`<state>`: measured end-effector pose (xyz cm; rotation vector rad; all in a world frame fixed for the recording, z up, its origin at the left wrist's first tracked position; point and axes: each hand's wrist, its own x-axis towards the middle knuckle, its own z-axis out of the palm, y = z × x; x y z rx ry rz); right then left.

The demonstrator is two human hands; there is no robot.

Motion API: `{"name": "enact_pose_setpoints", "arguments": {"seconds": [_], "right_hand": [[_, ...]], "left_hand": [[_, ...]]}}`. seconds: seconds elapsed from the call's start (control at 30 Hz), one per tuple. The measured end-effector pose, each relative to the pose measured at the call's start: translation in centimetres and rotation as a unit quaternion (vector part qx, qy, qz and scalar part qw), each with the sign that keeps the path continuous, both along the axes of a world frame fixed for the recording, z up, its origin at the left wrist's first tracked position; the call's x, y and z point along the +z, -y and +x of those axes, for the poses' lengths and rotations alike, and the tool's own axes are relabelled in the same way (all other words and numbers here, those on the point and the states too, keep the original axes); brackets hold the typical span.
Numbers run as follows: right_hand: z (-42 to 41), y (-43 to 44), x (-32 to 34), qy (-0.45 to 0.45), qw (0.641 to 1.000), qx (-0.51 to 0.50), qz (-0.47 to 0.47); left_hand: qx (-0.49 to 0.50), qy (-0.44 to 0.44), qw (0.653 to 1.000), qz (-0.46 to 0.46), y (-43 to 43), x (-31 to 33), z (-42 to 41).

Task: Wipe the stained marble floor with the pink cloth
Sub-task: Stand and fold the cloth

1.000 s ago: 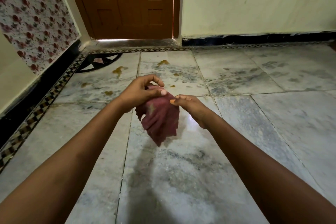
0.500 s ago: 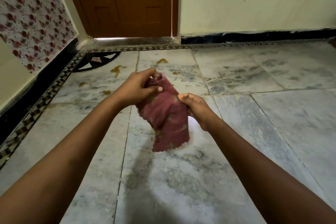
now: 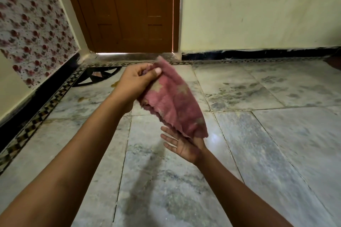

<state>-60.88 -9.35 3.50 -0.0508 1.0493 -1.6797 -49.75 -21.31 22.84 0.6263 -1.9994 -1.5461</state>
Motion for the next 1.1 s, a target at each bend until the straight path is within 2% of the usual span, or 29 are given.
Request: {"name": "enact_pose_setpoints", "arguments": {"seconds": [0.1,0.23,0.47,0.6,0.7,0.8,0.9,1.0,1.1], "right_hand": [[0.1,-0.6,0.9,0.059,0.995,-0.006,-0.077],[0.2,-0.9,1.4,0.064,0.996,-0.012,-0.062],[1.8,1.2,2.6,-0.060,0.998,0.024,0.027],[3.4,2.7,4.8,-0.050,0.997,0.051,0.014],[4.5,4.3,6.7,-0.083,0.994,0.065,0.013],[5.6,5.8,7.8,-0.108,0.991,0.056,0.049],[5.8,6.4,8.2,-0.137,0.986,0.063,0.074],[5.4,6.0,9.2,-0.138,0.984,0.092,0.067],[4.5,5.7,9.2,-0.132,0.985,0.053,0.093]], "left_hand": [[0.072,0.064,0.994,0.044,2.6,-3.2,1.2],[0.121,0.132,0.982,0.057,4.6,-7.0,3.0],[0.068,0.194,0.978,0.029,3.4,-10.5,2.8],[0.027,0.188,0.976,0.110,0.9,-11.2,1.8],[0.032,0.171,0.968,0.181,-0.4,-11.7,1.1],[0.073,0.116,0.950,0.279,-0.5,-12.3,1.0],[0.067,0.037,0.923,0.376,0.1,-12.8,1.3],[0.072,0.023,0.928,0.364,0.5,-13.3,1.6],[0.117,0.038,0.925,0.359,1.2,-13.8,1.9]]}}
